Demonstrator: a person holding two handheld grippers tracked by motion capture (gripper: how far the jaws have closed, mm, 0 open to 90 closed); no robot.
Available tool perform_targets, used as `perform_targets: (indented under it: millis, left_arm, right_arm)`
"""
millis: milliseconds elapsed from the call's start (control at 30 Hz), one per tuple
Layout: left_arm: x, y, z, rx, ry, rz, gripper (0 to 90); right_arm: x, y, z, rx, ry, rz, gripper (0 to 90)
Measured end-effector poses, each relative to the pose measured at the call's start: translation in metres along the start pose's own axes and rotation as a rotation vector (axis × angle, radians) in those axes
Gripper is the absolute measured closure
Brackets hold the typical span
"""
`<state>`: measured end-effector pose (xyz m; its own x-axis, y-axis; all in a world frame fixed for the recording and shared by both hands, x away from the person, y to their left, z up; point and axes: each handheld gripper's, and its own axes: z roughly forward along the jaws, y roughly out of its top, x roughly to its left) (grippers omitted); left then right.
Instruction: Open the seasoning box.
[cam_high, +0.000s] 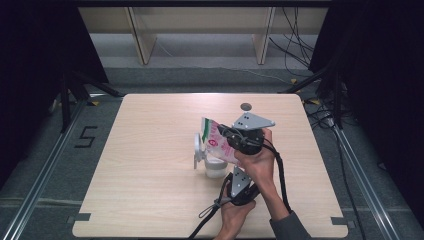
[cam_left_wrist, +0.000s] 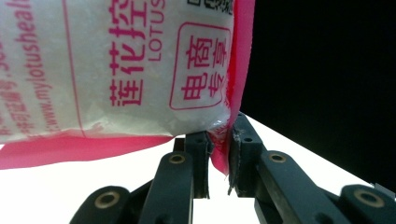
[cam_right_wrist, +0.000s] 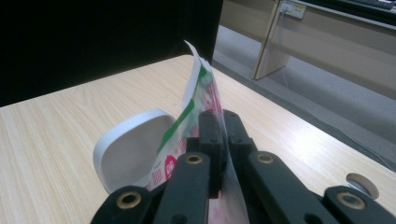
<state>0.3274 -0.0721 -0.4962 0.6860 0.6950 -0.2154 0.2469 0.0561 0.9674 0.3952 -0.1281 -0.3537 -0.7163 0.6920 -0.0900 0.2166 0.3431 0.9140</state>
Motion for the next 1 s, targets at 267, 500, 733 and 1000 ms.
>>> perform_targets:
  millis: [267, 500, 733, 1000]
  left_arm:
    - [0.0000, 0.0000, 0.0002, -0.001, 0.001, 0.000, 79.5]
    - [0.0002, 0.0003, 0.0003, 0.000, 0.003, 0.002, 79.5]
    - [0.0000, 0.0011, -0.0011, 0.009, 0.011, 0.007, 79.5]
    - [-0.0004, 0.0000, -0.0003, 0.008, 0.013, 0.003, 79.5]
  right_arm:
    - [-0.0001, 0.0004, 0.0003, -0.005, 0.001, -0.009, 89.3]
    - [0.0000, 0.0008, -0.0002, 0.005, 0.008, -0.010, 89.3]
    - [0.0026, 0.0021, 0.0008, 0.009, -0.001, -0.046, 89.3]
    - [0.0019, 0.0013, 0.0011, 0.006, 0.000, -0.027, 89.4]
